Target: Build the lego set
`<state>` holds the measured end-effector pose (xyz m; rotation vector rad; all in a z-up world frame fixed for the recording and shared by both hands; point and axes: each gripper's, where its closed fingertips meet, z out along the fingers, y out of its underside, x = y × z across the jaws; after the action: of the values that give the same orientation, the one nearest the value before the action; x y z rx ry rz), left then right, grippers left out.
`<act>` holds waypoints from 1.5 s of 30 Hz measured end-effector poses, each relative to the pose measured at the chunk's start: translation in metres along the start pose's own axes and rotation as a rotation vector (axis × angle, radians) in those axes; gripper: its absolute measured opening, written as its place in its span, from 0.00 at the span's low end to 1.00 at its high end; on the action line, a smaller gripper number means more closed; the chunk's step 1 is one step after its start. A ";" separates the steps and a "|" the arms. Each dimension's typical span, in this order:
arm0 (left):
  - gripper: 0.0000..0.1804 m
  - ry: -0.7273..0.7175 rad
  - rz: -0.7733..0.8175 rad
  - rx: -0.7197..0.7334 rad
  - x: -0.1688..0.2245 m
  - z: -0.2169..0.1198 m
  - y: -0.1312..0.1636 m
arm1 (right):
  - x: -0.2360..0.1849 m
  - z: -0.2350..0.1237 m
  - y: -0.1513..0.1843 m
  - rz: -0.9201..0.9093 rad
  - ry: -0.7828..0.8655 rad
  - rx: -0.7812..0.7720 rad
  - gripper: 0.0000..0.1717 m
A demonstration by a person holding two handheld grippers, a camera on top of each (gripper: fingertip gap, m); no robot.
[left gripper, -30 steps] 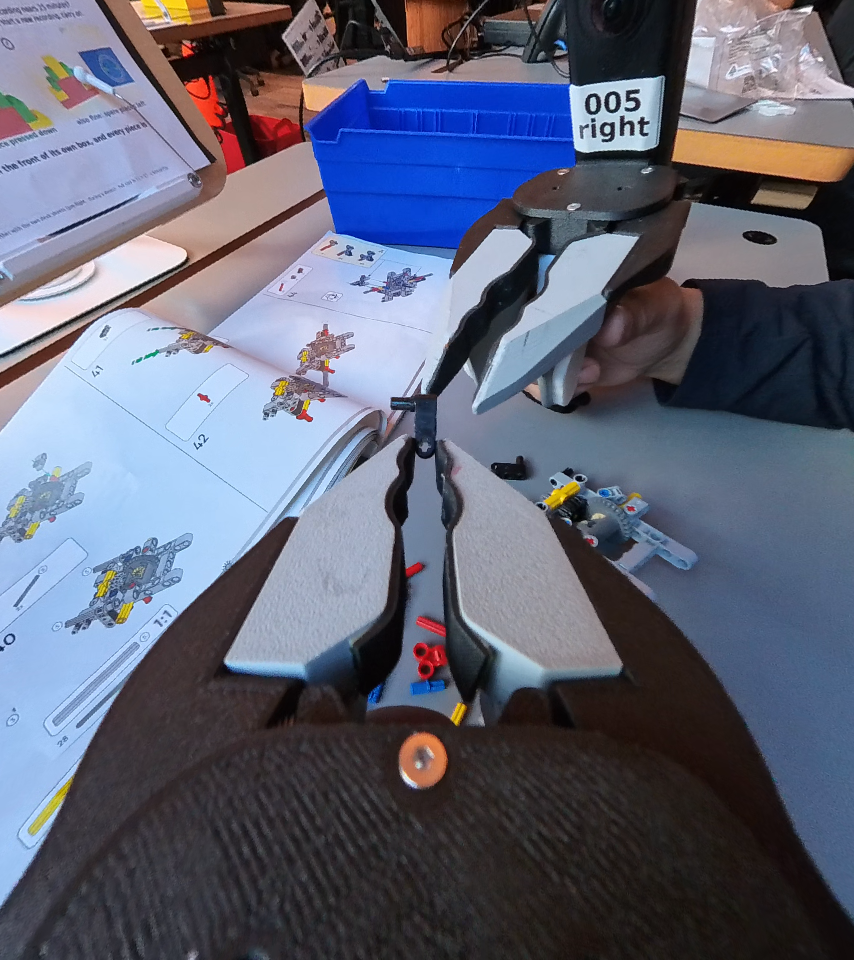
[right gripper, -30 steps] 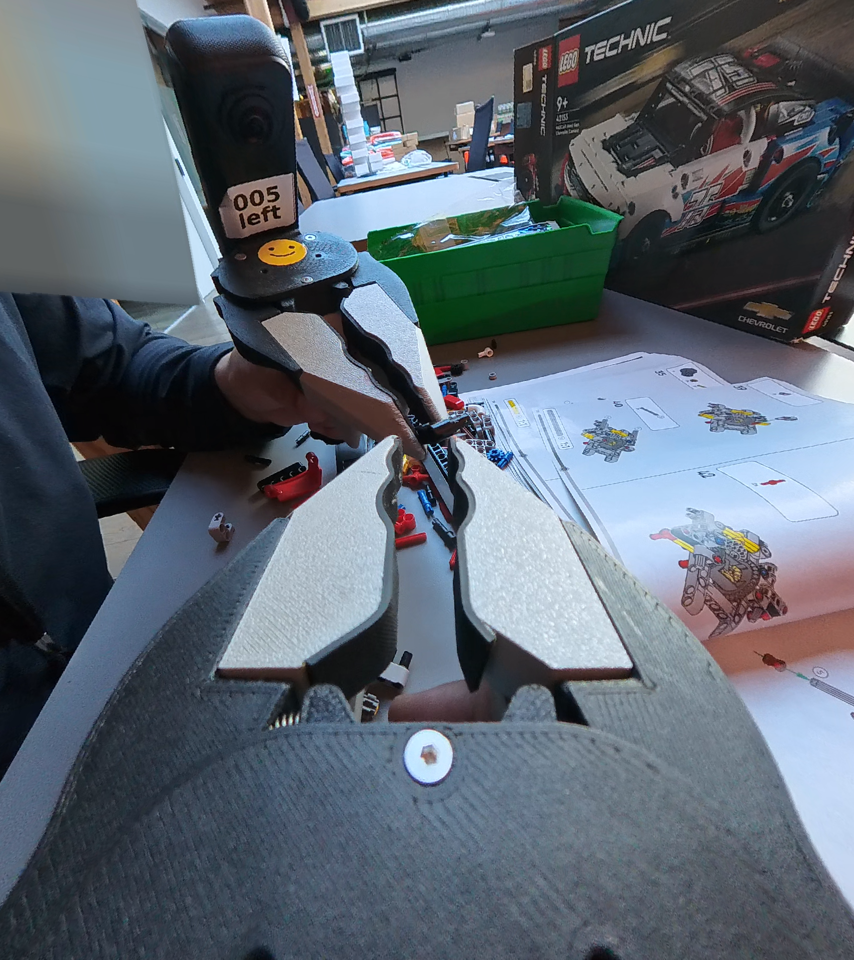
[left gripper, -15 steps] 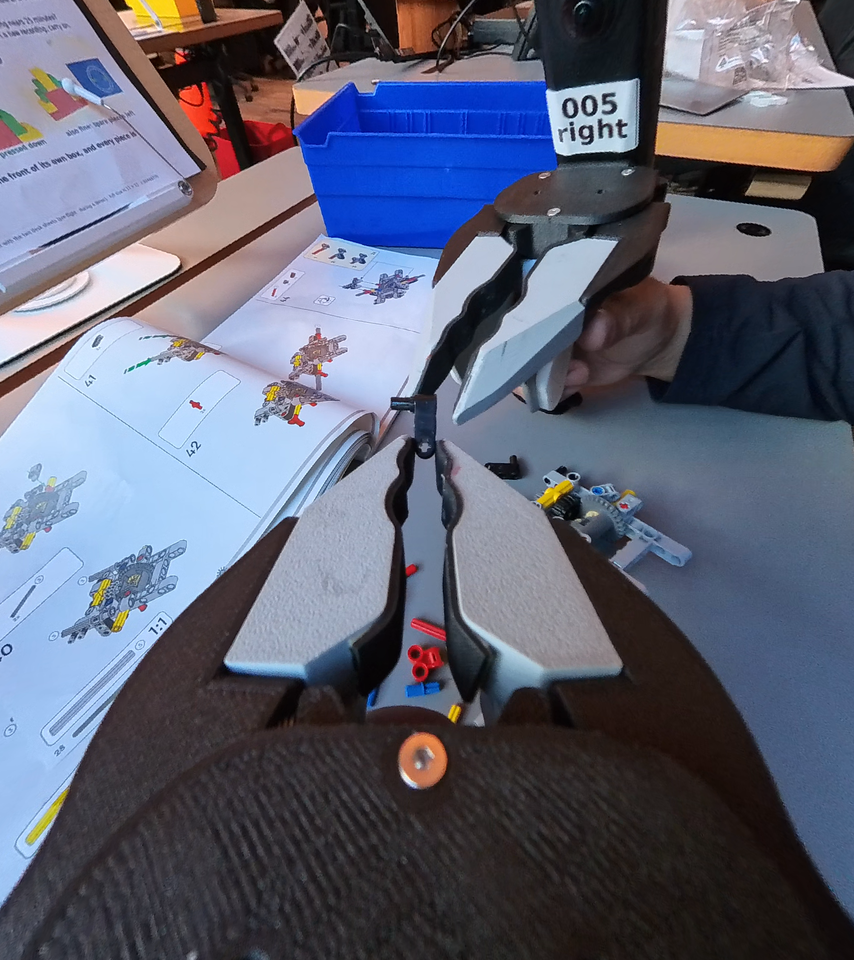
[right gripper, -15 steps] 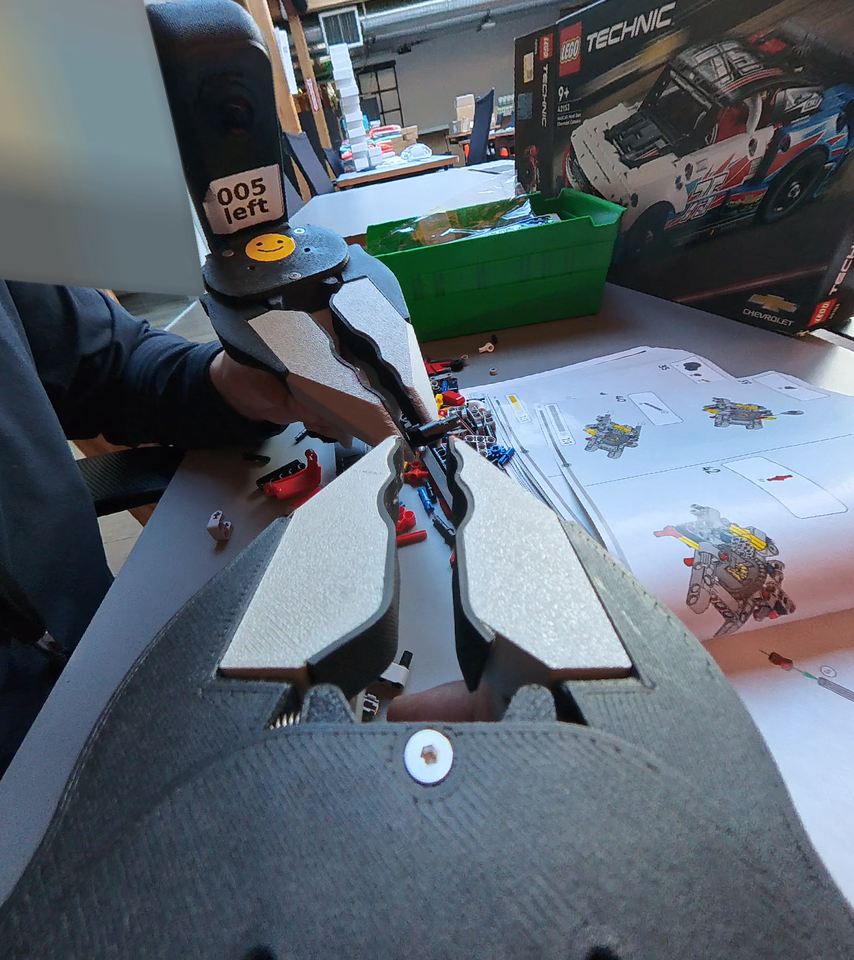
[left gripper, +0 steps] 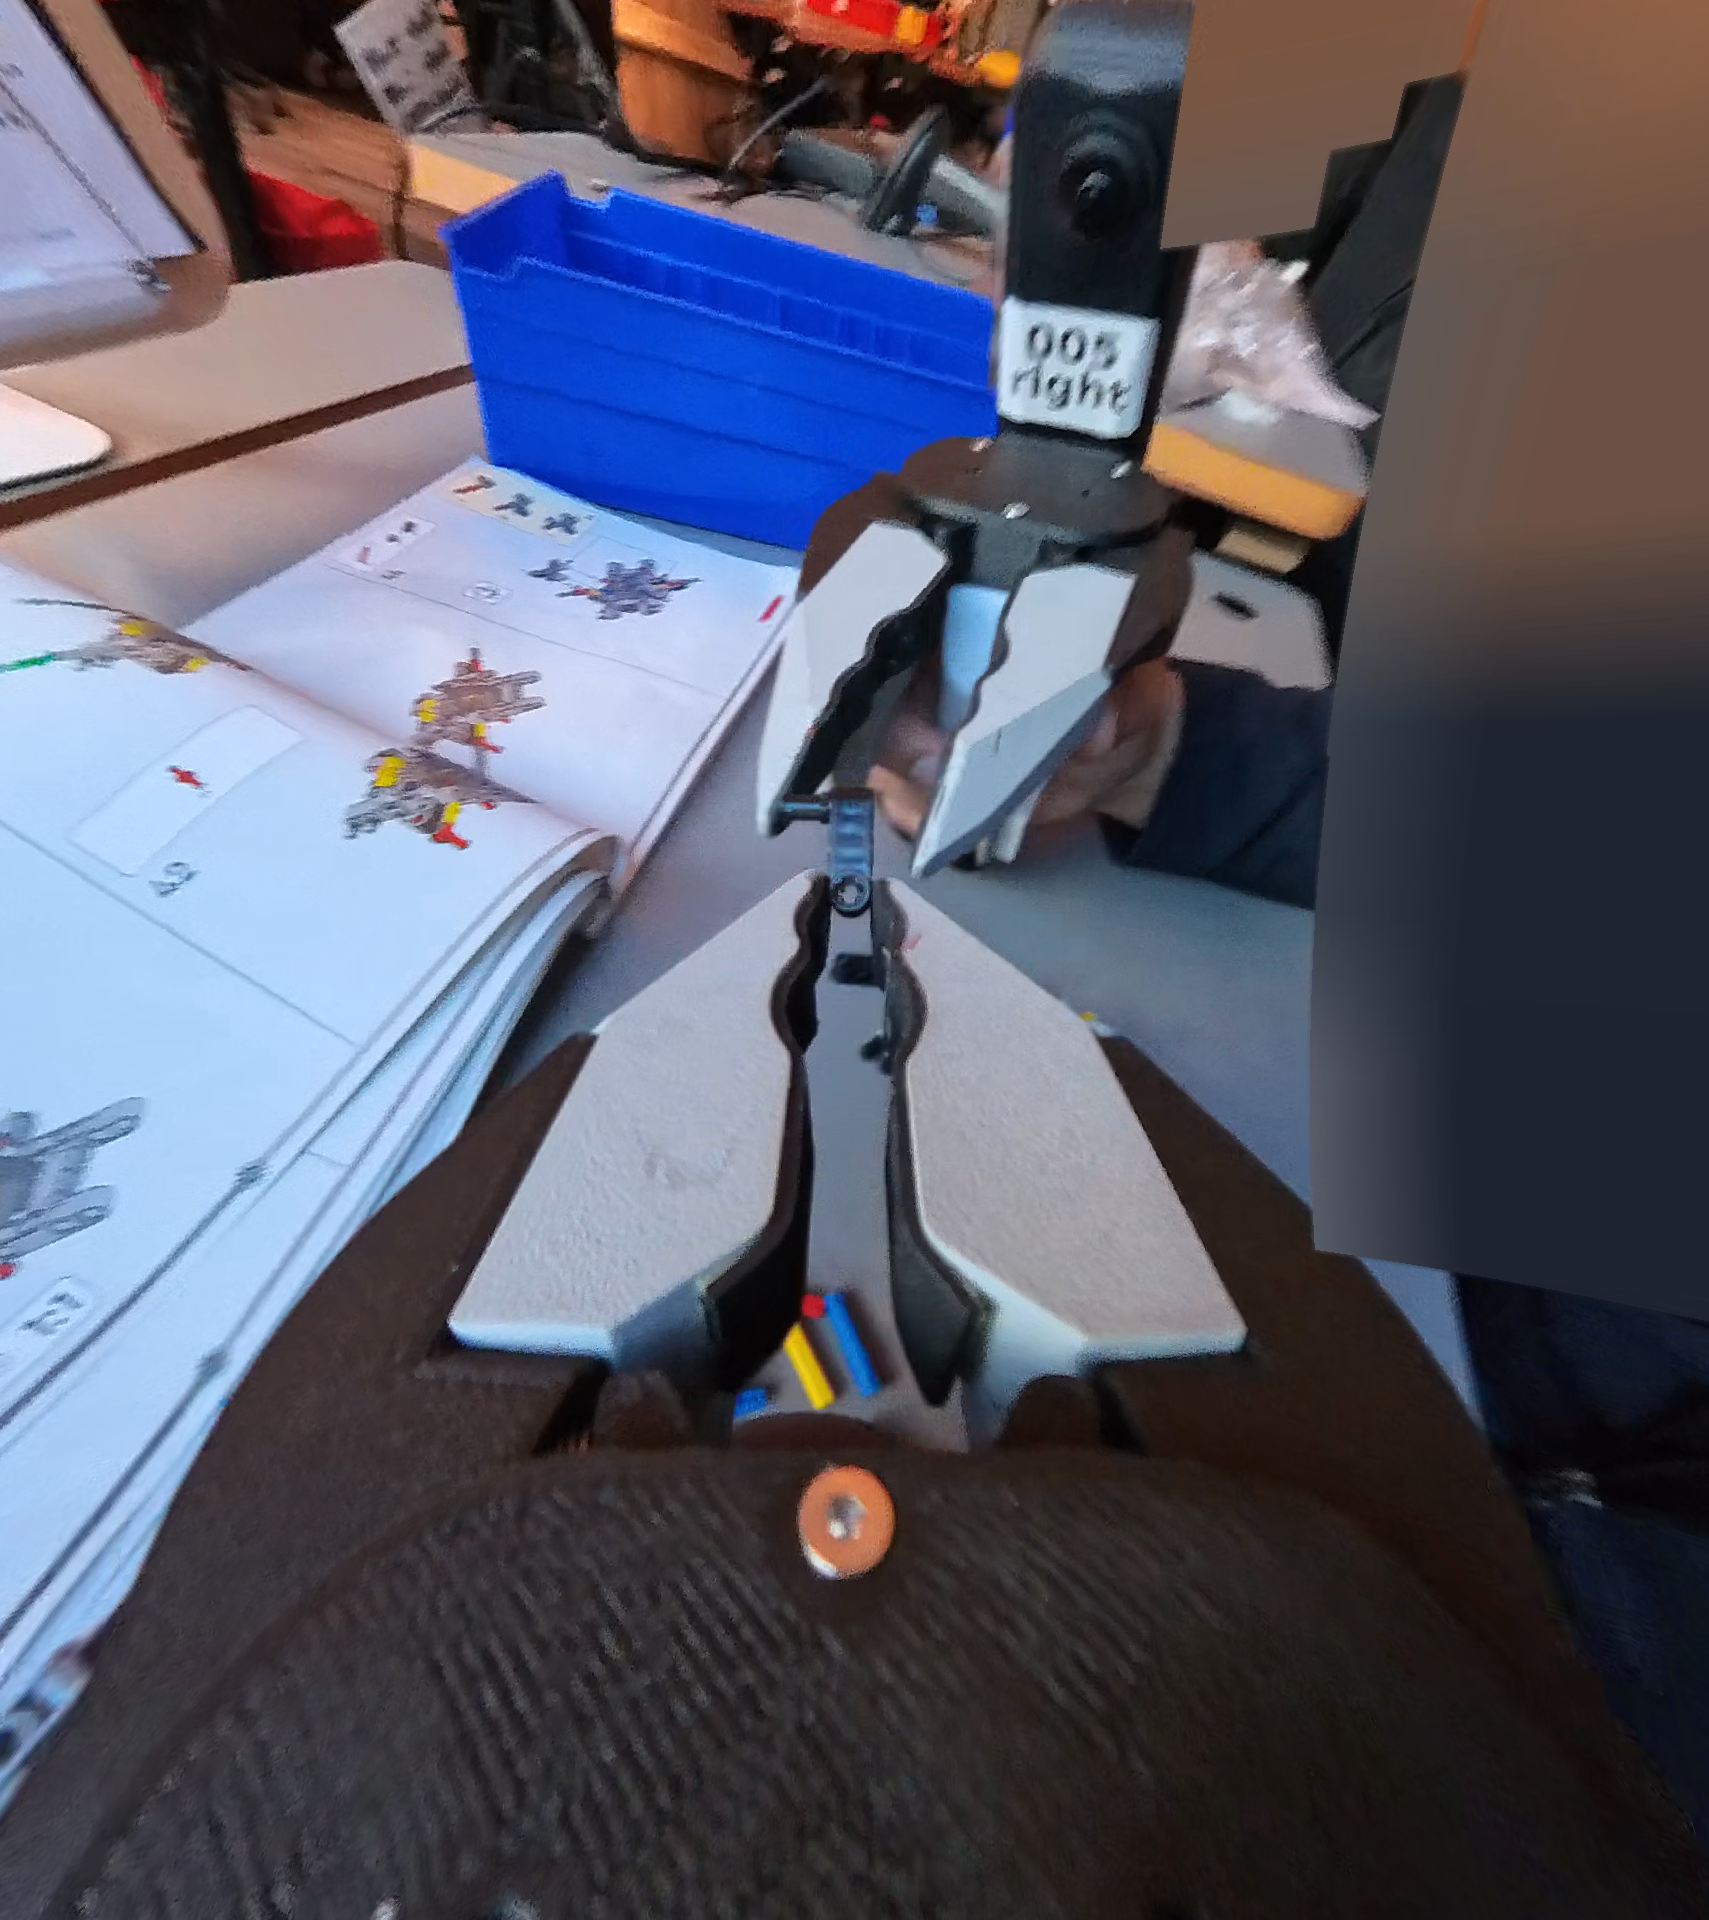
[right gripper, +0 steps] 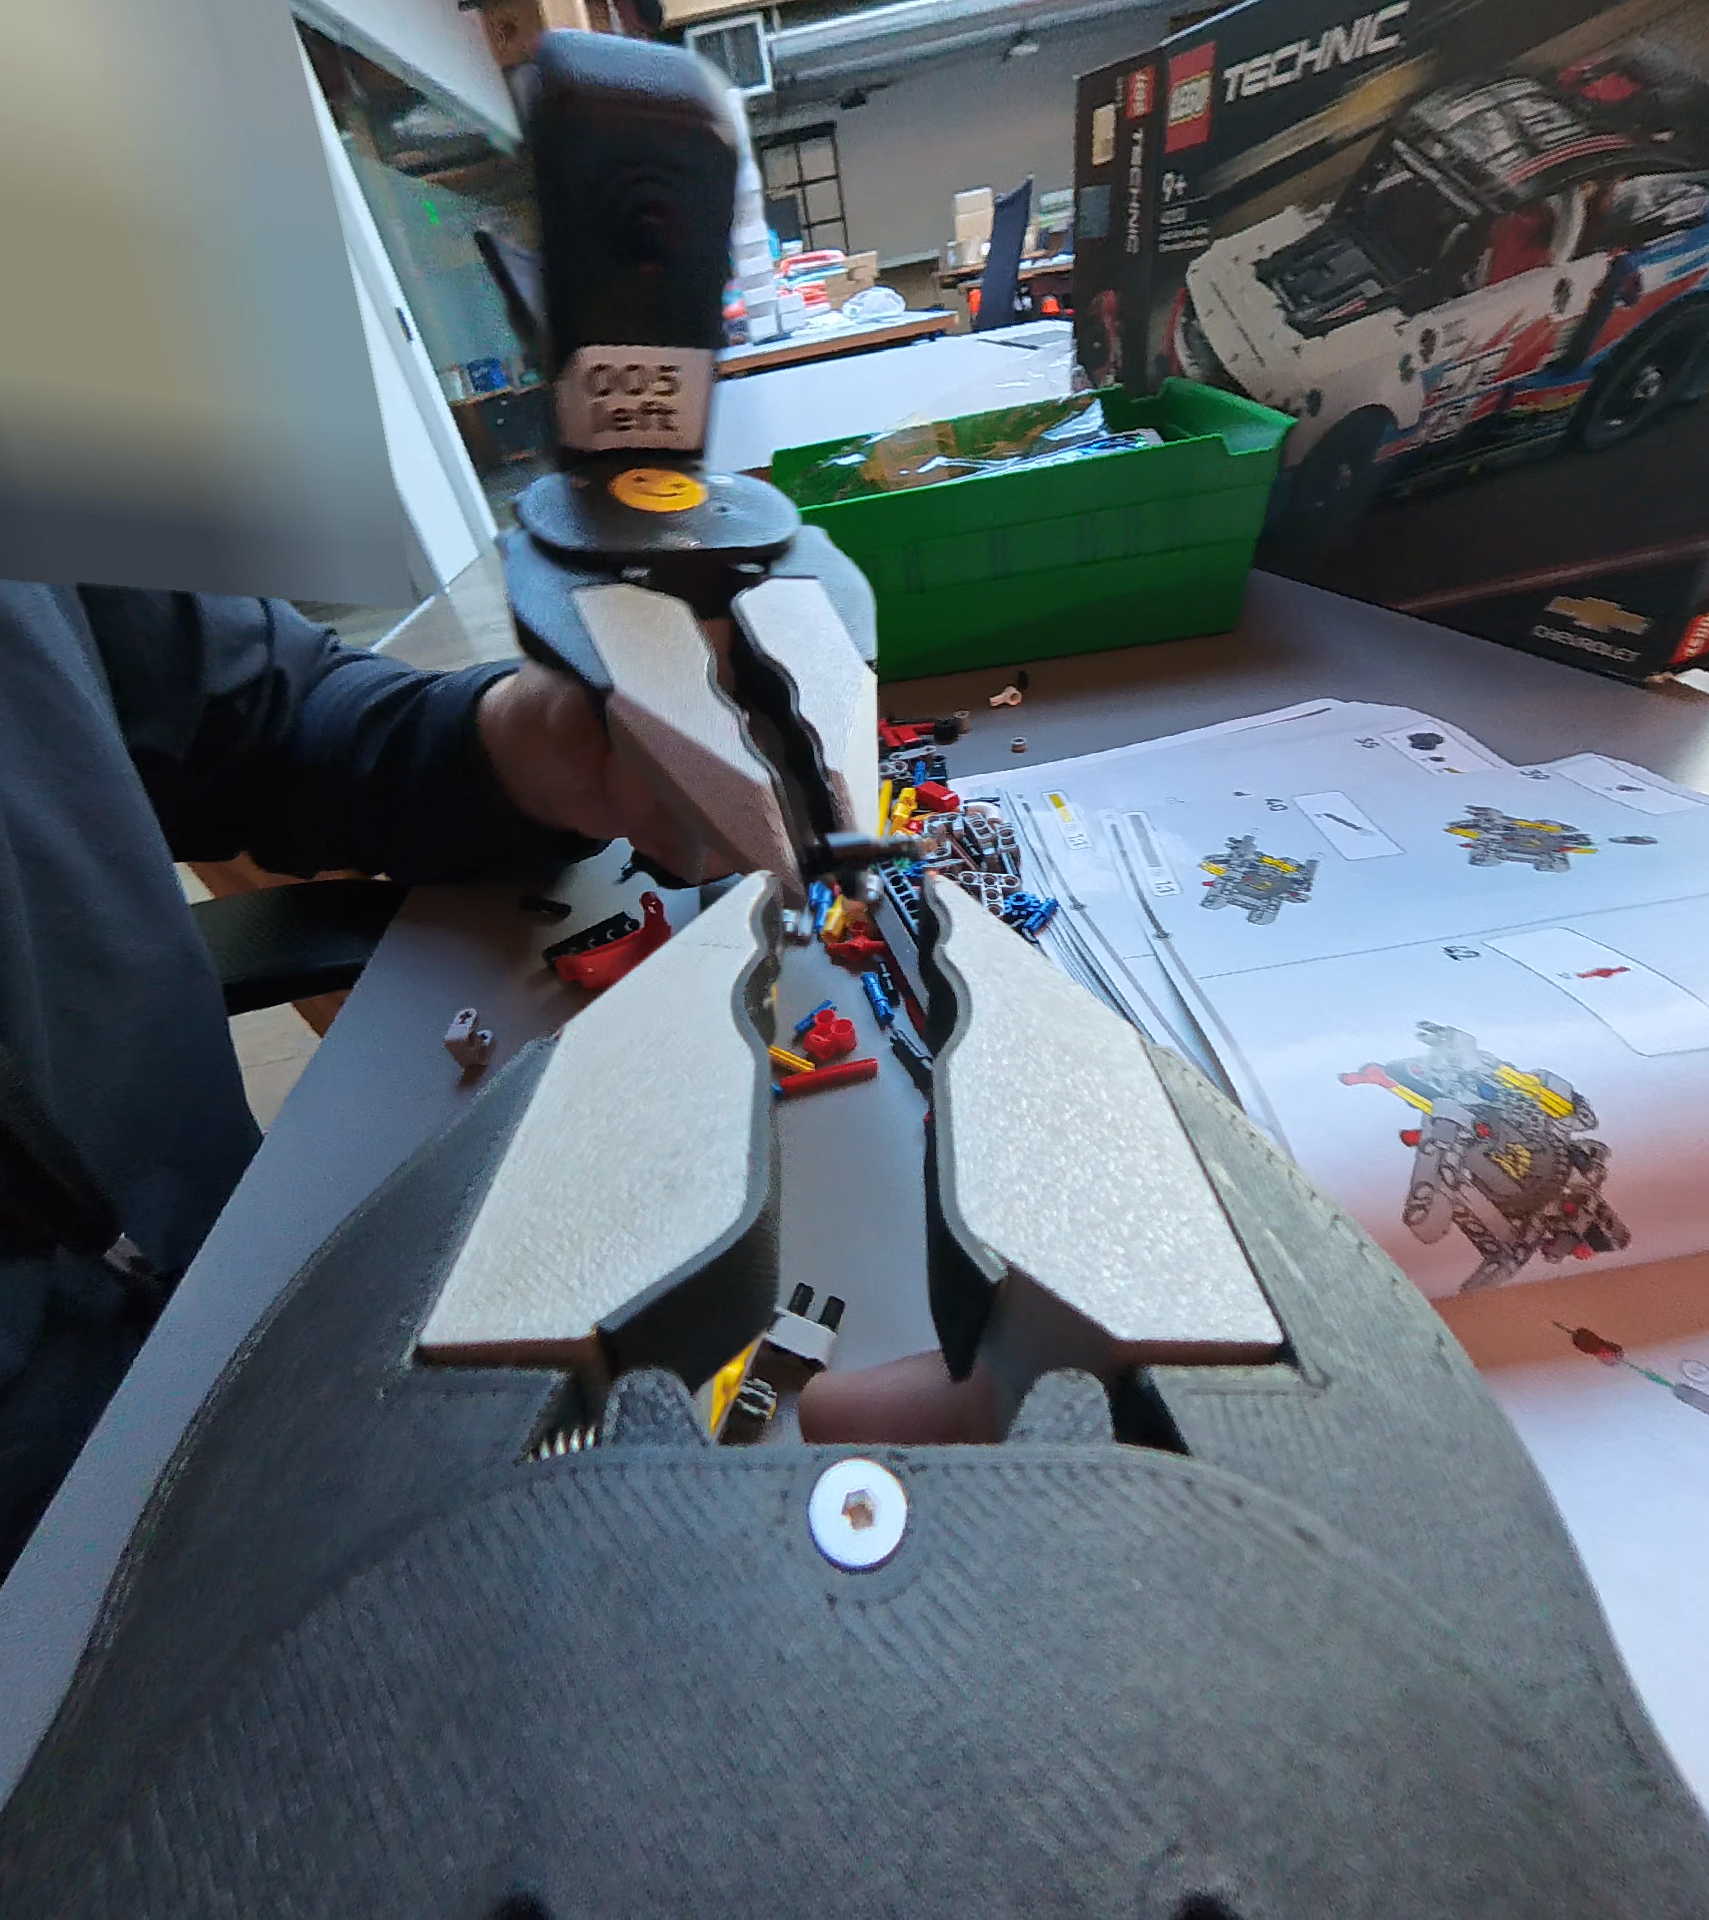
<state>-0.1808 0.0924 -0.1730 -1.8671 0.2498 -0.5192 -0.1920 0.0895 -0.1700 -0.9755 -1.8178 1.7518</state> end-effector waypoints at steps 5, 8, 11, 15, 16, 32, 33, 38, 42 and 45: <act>0.03 0.166 -0.133 0.074 0.014 -0.006 -0.013 | -0.009 -0.001 -0.009 -0.035 -0.018 0.036 0.12; 0.03 0.225 -0.198 0.115 0.018 -0.007 -0.018 | -0.014 -0.001 -0.024 0.005 -0.038 0.117 0.10; 0.03 0.257 -0.226 0.159 0.023 -0.006 -0.023 | -0.017 -0.001 -0.028 0.029 -0.054 0.137 0.11; 0.03 0.252 -0.244 0.231 0.023 -0.008 -0.032 | -0.020 -0.003 -0.039 0.069 -0.083 0.204 0.12; 0.03 0.247 -0.250 0.252 0.022 -0.008 -0.035 | -0.020 -0.002 -0.041 0.082 -0.079 0.220 0.12; 0.02 0.294 -0.298 0.296 0.028 -0.009 -0.039 | -0.022 0.002 -0.050 0.084 -0.044 0.312 0.09; 0.03 0.305 -0.301 0.296 0.030 -0.009 -0.039 | -0.024 0.001 -0.050 0.080 -0.053 0.304 0.09; 0.03 0.284 -0.296 0.281 0.031 -0.005 -0.036 | -0.024 -0.004 -0.045 0.095 -0.086 0.243 0.09; 0.03 0.234 -0.273 0.268 0.025 -0.004 -0.034 | -0.019 -0.002 -0.043 0.136 -0.091 0.252 0.09; 0.04 0.225 -0.263 0.242 0.023 -0.004 -0.032 | -0.018 -0.003 -0.040 0.126 -0.084 0.232 0.09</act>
<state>-0.1644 0.0909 -0.1366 -1.6131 0.0832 -0.9023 -0.1858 0.0800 -0.1278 -0.9529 -1.5855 2.0549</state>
